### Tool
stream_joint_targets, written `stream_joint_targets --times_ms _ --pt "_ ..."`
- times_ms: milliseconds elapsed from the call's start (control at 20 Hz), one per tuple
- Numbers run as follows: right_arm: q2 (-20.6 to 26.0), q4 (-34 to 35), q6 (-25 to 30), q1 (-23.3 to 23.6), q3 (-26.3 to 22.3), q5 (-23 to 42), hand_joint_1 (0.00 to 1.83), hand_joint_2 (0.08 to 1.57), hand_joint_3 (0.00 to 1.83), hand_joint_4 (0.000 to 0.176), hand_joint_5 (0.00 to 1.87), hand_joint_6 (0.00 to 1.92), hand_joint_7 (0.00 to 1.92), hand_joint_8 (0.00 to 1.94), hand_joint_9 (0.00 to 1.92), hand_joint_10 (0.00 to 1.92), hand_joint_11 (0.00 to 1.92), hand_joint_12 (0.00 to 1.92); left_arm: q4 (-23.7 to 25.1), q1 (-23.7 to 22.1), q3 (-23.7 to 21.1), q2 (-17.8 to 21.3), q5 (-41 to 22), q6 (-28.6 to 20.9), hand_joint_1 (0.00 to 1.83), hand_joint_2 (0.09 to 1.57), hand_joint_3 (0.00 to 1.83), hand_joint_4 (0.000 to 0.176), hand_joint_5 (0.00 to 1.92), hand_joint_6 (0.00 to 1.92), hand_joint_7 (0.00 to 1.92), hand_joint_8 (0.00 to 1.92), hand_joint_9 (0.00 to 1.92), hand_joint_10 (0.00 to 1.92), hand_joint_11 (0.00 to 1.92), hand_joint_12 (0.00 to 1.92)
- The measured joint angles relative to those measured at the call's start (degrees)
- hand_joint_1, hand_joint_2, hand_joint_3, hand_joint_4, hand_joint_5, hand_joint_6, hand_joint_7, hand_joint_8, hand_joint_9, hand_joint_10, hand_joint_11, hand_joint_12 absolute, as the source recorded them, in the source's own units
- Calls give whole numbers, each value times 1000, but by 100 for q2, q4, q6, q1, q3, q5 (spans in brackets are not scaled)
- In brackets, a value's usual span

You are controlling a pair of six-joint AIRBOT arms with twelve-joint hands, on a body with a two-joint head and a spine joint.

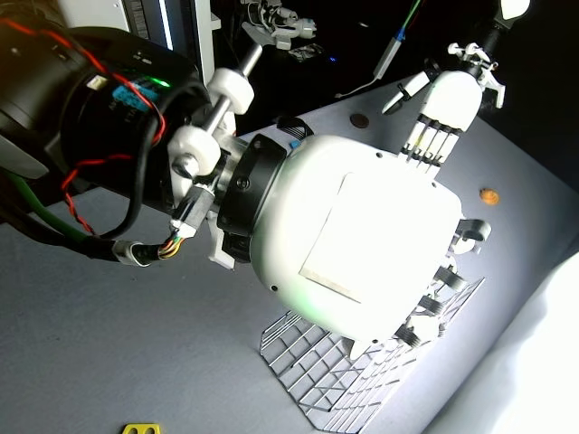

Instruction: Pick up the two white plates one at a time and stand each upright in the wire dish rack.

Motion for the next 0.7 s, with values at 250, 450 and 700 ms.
stream_joint_targets --times_ms 250,450,700 --pt "-35 42 0 0 140 -39 1208 1129 1 27 930 1088 995 964 1103 393 680 1278 -59 0 20 0 -105 173 0 1150 4 0 0 0 0 0 0 0 0 0" --pt "-157 42 74 2 317 -90 1216 1114 0 28 958 1032 1029 925 1136 400 714 1257 -203 -17 37 0 -297 372 0 1147 2 0 0 0 0 0 0 0 0 0" --pt "-313 238 146 0 610 -334 1207 1129 0 31 932 1075 993 980 1123 396 692 1264 -173 -17 37 0 -420 450 0 1146 1 0 0 0 0 0 0 0 0 0"
